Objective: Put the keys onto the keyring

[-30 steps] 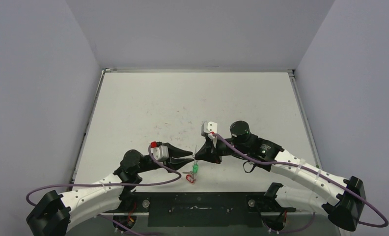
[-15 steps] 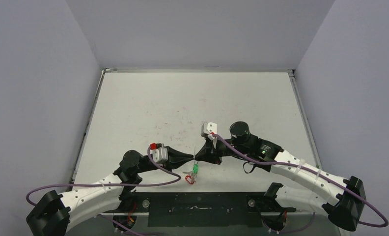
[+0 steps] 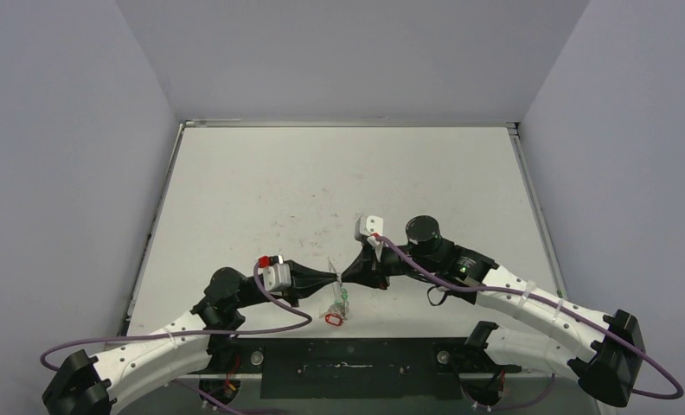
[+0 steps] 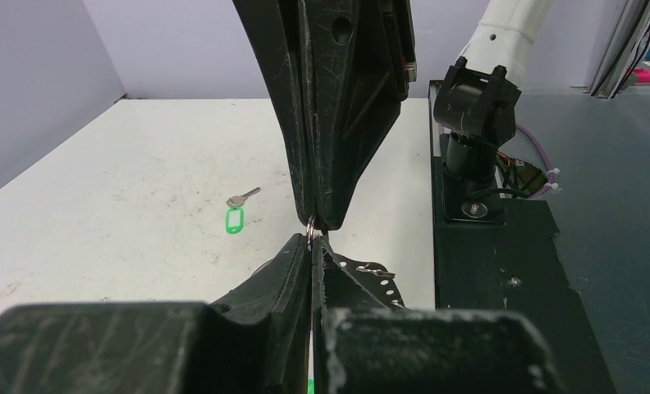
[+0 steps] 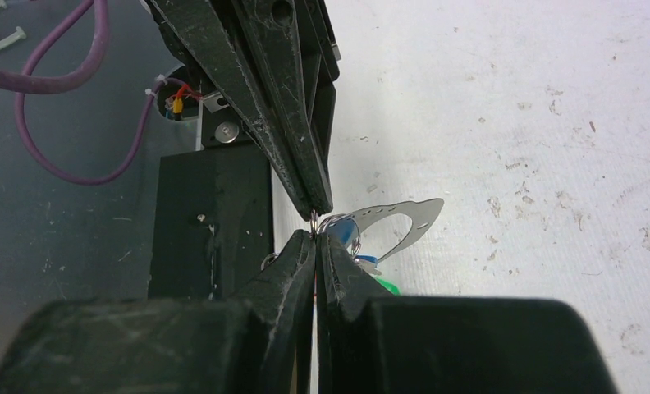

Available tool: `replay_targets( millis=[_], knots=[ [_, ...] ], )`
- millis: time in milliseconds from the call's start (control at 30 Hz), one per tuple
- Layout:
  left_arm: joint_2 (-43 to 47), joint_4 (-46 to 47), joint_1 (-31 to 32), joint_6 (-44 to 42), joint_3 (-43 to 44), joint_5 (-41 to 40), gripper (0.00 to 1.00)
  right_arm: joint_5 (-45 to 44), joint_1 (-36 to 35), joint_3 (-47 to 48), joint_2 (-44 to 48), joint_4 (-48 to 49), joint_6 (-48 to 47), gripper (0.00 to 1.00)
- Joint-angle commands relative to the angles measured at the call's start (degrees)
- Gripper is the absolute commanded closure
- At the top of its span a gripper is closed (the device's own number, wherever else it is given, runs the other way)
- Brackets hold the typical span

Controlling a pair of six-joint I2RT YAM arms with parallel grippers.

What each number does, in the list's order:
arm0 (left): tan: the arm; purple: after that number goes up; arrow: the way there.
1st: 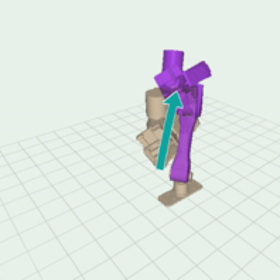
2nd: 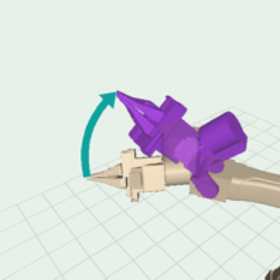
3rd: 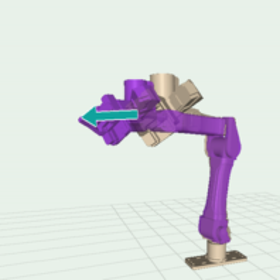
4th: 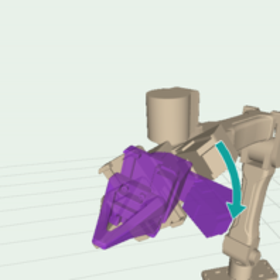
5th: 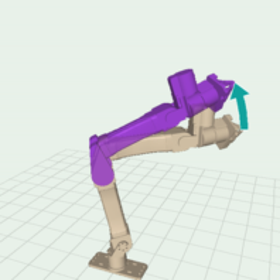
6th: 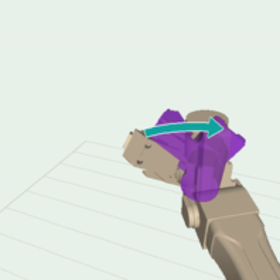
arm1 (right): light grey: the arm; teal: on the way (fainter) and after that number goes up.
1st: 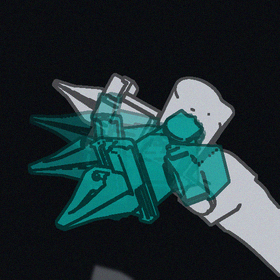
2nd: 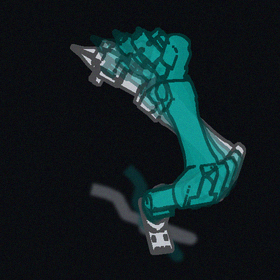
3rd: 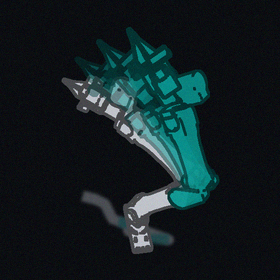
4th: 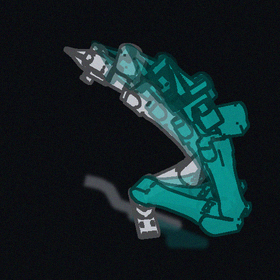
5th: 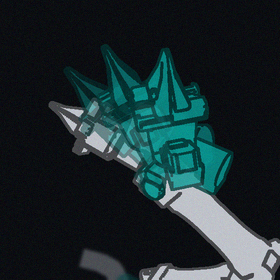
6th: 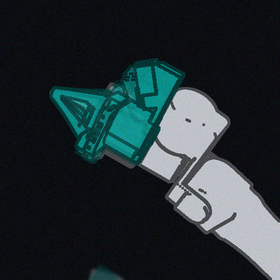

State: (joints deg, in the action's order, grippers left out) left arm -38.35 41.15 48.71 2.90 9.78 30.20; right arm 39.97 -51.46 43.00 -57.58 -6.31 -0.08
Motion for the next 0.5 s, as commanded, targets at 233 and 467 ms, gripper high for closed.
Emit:
replay_targets(
  millis=[233,467],
  knots=[
    [2.5,-1.8,0.1,-0.7,0.9,-1.6,0.70,-1.9,0.5,0.4,0.1,-1.0,-2.5,1.00],
    [4.1,-4.7,0.1,-0.6,0.7,-3.2,0.66,-4.2,0.5,1.0,-0.2,-4.6,-6.7,1.00]
  ],
)
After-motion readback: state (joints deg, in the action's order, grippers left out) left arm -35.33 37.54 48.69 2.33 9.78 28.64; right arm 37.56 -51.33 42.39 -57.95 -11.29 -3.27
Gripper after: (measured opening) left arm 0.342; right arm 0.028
